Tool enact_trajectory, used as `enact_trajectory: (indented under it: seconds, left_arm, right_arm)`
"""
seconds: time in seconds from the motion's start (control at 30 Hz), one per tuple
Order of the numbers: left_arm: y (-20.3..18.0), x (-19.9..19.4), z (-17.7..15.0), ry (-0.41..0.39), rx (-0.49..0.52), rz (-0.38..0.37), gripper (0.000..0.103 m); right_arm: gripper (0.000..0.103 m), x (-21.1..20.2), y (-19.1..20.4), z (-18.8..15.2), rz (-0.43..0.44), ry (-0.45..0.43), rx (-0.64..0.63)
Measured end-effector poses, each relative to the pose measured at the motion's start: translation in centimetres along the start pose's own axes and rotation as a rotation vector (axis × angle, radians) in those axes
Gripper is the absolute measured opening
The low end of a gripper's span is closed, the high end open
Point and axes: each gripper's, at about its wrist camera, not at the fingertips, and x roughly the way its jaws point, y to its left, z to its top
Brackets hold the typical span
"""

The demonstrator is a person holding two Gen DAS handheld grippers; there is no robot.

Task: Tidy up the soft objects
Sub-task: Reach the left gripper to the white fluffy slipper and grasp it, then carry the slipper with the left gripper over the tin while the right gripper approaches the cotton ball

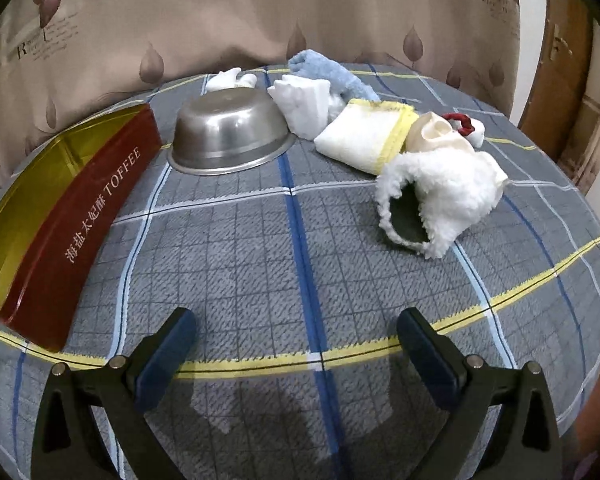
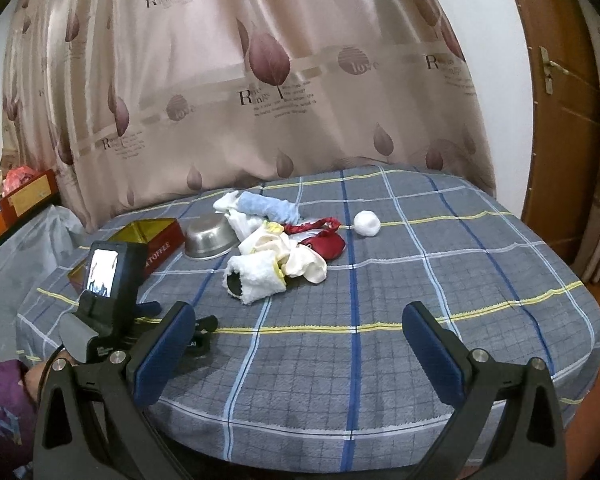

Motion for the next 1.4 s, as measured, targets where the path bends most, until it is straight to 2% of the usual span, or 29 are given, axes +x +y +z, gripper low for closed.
enact_trajectory:
  seconds: [0.17, 0.3, 0.47, 0.53, 0.87, 0.93, 0.97, 1.0, 1.03, 1.07, 1.2, 1.4]
  left_arm:
    - [-0.1, -0.2, 1.0, 0.038, -0.033, -0.003, 0.103]
    - [-0.6, -1.3, 1.7, 0.002, -0.056, -0.114, 0.103]
    - [-3.1, -1.2, 3.8, -0.004, 0.043, -0.147, 0.103]
    - [-4.0, -0.8, 4.7, 0.004, 0.074, -0.138, 0.103]
    - [-5.5, 2.5, 7.1, 0.007, 0.131, -0.187, 0.103]
    - [-5.4, 3.0, 7.3, -0.001, 0.149, -0.225, 0.103]
    - [-5.2, 3.0, 7.2, -0.005, 0.146, -0.256, 0.089]
    - [-5.0, 3.2, 7.2, -0.002, 0.140, -0.290, 0.043]
    - [-4.8, 3.7, 7.2, 0.039, 0.132, -0.330, 0.037]
    - [-4.6, 4.0, 7.2, 0.066, 0.124, -0.341, 0.036]
    - [-4.6, 3.0, 6.9, 0.048, 0.120, -0.328, 0.023]
    - [-3.0, -0.3, 5.6, 0.042, 0.048, -0.350, 0.023]
  right_arm:
    - [0.103, -0.2, -0.8, 0.0, -0.001, -0.010, 0.016]
    - [0.103, 0.1, -1.7, -0.1, -0.007, -0.002, 0.041]
    - [0.103, 0.8, -2.6, -0.3, -0.014, 0.020, 0.059]
    - [0.103, 1.0, -3.0, -0.4, -0.018, 0.026, 0.065]
    - [0.103, 2.6, -5.2, -0.7, -0.032, 0.068, 0.101]
    - [0.103, 2.8, -5.4, -0.7, -0.034, 0.072, 0.101]
    - [0.103, 2.9, -5.4, -0.7, -0.035, 0.074, 0.102]
    - [0.103, 3.1, -5.5, -0.8, -0.036, 0.078, 0.105]
    - [0.103, 3.2, -5.6, -0.8, -0.036, 0.080, 0.106]
    - [0.103, 3.4, -5.6, -0.8, -0.037, 0.083, 0.108]
    - [0.103, 3.7, -5.6, -0.7, -0.036, 0.088, 0.100]
    - [0.103, 3.8, -6.1, 1.1, -0.051, 0.058, 0.058]
